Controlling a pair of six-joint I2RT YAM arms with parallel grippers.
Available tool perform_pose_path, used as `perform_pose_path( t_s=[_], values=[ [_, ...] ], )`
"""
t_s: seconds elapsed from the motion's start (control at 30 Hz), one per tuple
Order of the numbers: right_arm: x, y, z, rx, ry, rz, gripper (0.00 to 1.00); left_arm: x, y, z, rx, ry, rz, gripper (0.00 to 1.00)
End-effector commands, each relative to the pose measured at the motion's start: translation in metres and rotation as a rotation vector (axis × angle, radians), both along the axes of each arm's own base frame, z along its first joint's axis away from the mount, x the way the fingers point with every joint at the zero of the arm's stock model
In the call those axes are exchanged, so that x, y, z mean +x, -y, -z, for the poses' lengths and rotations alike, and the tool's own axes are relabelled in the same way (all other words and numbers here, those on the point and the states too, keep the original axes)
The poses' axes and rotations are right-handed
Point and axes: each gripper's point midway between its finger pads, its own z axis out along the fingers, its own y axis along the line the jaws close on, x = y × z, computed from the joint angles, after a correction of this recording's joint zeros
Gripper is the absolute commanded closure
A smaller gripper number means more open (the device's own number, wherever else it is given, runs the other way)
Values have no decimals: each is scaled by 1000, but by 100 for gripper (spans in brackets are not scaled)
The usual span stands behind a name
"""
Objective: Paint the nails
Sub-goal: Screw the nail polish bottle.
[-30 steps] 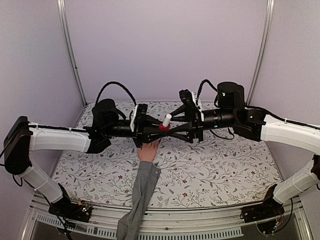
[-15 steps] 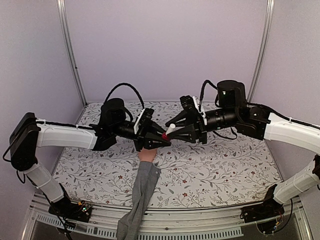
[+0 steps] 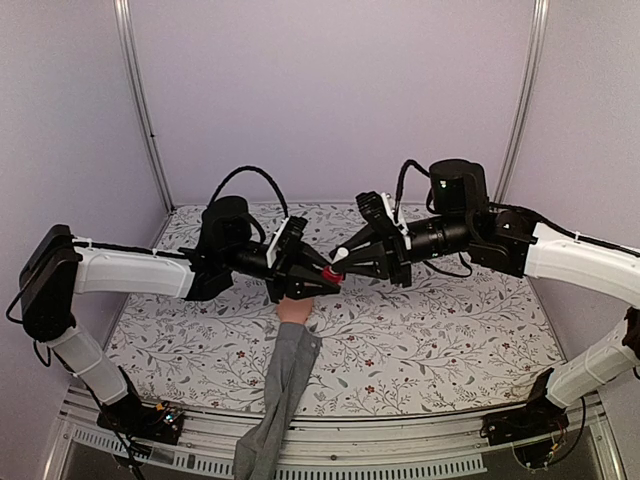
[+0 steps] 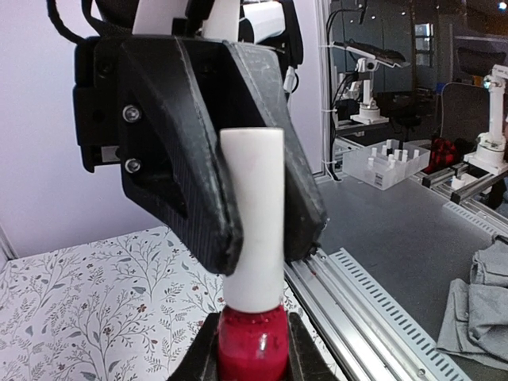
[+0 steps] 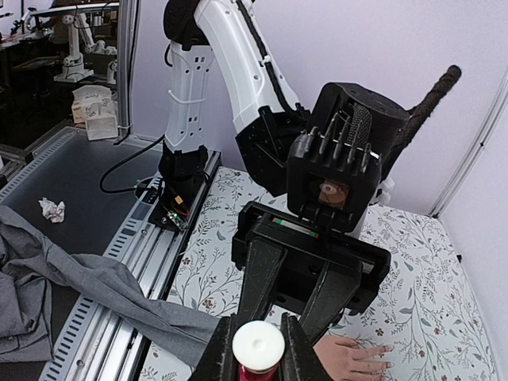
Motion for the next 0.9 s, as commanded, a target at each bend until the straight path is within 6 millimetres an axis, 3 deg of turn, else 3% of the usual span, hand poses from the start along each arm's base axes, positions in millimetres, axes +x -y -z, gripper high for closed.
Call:
perform_pose_path(
  t_s=[0.0,0.13,0.23,0.7,0.87],
  values=[
    [-3,-6,8,-26,-45,-27,90,20,-2,-16,-51,39,-89,100],
    [3,-9,8,-31,-47,4,93,32,-6,-25,-88,63,-185,100],
    [13,-11,9,-32,-54,54,100,42,-10,-33,-124,83,-271,100],
    [63,-25,10,-22,-114,295,100,81,-23,-55,-256,115,-594,100],
    [83,-30,18,-29,-150,390,100,105,-22,-51,-280,90,-767,100]
  ],
)
